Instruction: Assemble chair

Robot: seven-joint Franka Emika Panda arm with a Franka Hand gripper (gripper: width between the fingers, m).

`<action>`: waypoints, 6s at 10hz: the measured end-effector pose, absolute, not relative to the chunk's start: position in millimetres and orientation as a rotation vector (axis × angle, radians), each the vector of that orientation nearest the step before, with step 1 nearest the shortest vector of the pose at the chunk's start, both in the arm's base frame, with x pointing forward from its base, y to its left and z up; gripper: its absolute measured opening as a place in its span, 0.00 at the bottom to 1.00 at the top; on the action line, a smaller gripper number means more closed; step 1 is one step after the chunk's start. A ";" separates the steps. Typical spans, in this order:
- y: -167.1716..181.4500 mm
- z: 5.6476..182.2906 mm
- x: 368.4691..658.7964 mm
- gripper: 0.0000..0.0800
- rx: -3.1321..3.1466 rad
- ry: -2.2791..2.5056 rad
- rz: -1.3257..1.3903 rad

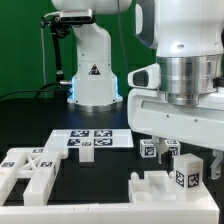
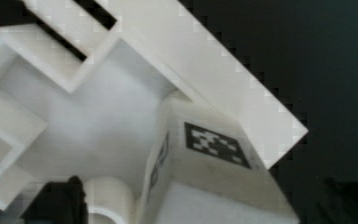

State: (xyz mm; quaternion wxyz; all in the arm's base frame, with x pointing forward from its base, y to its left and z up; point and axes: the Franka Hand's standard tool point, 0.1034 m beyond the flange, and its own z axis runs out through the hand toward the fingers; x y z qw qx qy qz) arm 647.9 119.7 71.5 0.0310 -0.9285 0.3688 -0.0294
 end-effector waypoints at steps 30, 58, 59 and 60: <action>118.6 73.5 648.3 0.37 -2.507 1.781 -0.098; 101.1 77.2 649.7 0.36 -3.061 0.735 -0.148; 94.5 77.5 648.6 0.36 -3.031 0.873 -0.154; 88.6 77.7 647.9 0.36 -3.009 0.972 -0.157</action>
Offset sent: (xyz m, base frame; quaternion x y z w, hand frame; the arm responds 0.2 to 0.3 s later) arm 0.0017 0.0092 0.0040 0.0141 -0.0178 -0.2288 0.9732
